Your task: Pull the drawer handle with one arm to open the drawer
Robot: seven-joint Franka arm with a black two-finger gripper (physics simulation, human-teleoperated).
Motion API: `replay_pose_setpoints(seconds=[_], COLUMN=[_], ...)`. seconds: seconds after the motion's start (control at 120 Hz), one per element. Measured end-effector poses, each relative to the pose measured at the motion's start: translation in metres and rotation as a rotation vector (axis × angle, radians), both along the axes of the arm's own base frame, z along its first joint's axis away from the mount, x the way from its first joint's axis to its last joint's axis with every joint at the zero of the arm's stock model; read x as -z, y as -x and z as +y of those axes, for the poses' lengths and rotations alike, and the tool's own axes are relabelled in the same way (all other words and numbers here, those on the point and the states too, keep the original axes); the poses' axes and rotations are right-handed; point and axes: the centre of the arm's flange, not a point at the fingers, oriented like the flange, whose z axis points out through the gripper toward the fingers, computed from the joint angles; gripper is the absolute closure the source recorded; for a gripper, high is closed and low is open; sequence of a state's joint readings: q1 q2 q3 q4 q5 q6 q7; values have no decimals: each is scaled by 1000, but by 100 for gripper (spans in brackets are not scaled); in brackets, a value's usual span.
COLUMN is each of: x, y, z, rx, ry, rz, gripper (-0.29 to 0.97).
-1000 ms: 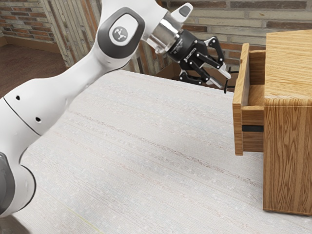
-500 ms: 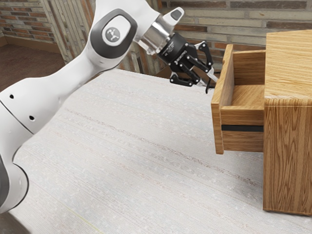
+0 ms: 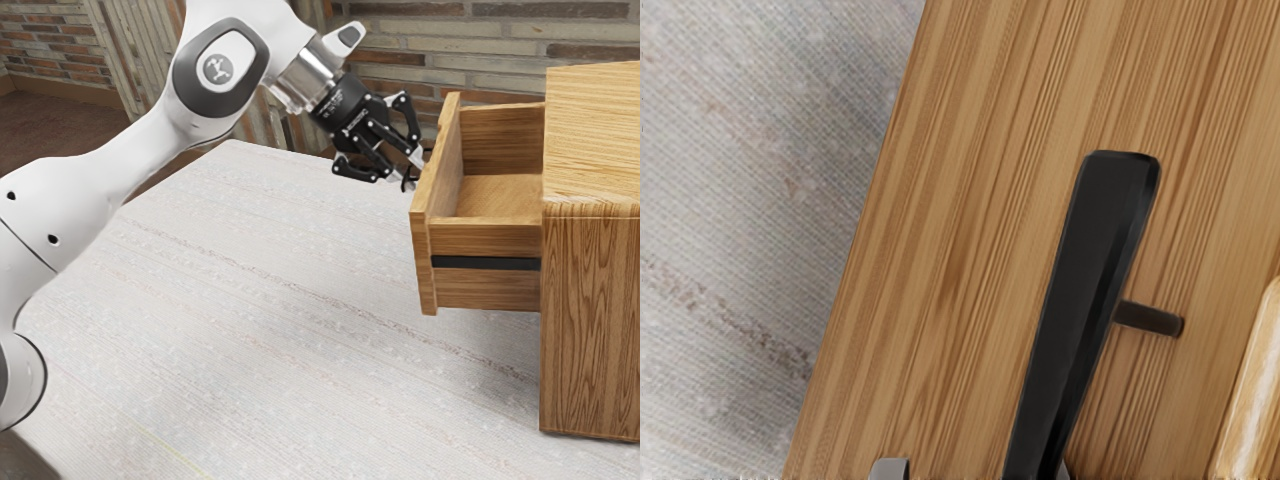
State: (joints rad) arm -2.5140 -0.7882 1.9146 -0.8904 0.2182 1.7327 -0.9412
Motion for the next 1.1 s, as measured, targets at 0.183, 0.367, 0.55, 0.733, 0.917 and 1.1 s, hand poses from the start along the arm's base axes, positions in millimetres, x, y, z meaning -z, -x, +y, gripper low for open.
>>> replay_pose_setpoints(seconds=[0.183,0.367,0.55,0.733,0.917,1.1], x=[-5,-10,-9,-14,-16,-18], y=[7,13,16,22,26,30], z=[5,4,19,27,36,40], rx=[2,6,-11,-17,-27,-32], ry=[-12,-23,-36,-37,-40,-49], rz=[12,16,29,28,31,31], gripper=[64,64,64,64,64,64])
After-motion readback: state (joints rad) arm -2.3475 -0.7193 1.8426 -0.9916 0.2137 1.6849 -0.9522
